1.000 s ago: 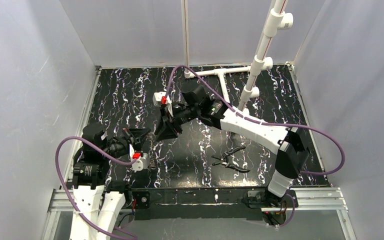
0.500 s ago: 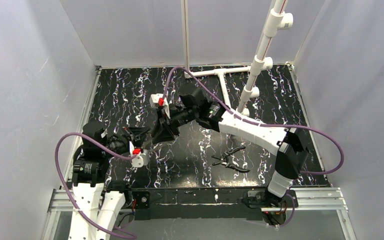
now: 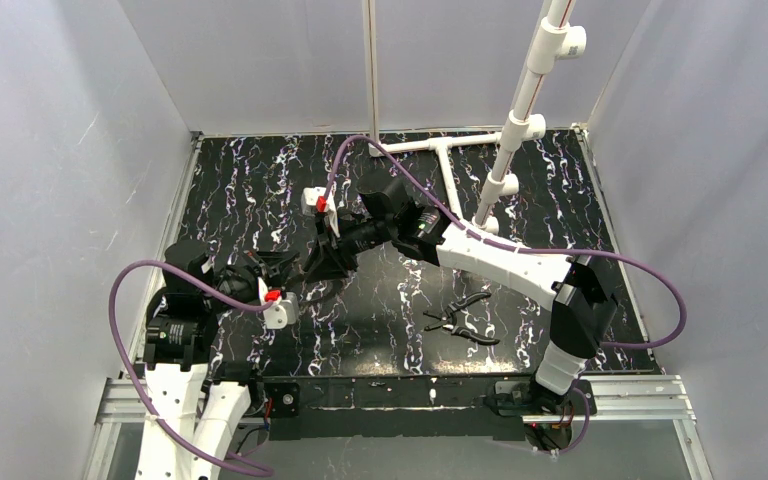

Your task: Remove the keys from the keyring

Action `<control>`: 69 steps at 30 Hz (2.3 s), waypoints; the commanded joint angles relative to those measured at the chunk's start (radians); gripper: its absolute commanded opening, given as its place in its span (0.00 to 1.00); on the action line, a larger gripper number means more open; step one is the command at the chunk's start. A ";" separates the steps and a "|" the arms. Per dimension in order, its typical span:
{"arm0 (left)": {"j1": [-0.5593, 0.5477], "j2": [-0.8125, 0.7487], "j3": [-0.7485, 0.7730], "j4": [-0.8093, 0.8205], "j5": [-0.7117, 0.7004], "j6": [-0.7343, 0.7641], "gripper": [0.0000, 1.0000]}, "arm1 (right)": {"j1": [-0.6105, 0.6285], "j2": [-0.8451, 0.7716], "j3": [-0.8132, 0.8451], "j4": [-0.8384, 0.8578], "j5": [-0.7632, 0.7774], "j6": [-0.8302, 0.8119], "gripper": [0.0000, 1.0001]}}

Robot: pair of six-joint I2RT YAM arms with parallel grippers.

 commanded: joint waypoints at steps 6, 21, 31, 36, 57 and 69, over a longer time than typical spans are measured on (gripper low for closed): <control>-0.003 0.014 0.038 0.021 0.009 -0.016 0.00 | 0.004 0.004 0.009 0.018 -0.009 -0.001 0.49; -0.003 0.020 0.038 0.021 0.002 -0.028 0.00 | 0.004 0.019 0.041 0.031 0.003 0.034 0.52; -0.003 0.020 0.037 0.021 0.004 -0.042 0.00 | 0.009 0.024 0.055 0.024 0.035 0.043 0.51; -0.003 0.014 0.034 0.017 0.003 -0.048 0.00 | 0.009 0.030 0.061 0.026 0.066 0.051 0.43; -0.003 0.055 0.076 -0.017 -0.064 -0.097 0.00 | 0.009 0.001 0.060 -0.055 0.090 -0.045 0.31; -0.003 0.065 0.087 -0.020 -0.077 -0.142 0.00 | 0.009 0.011 0.148 -0.130 0.142 -0.108 0.56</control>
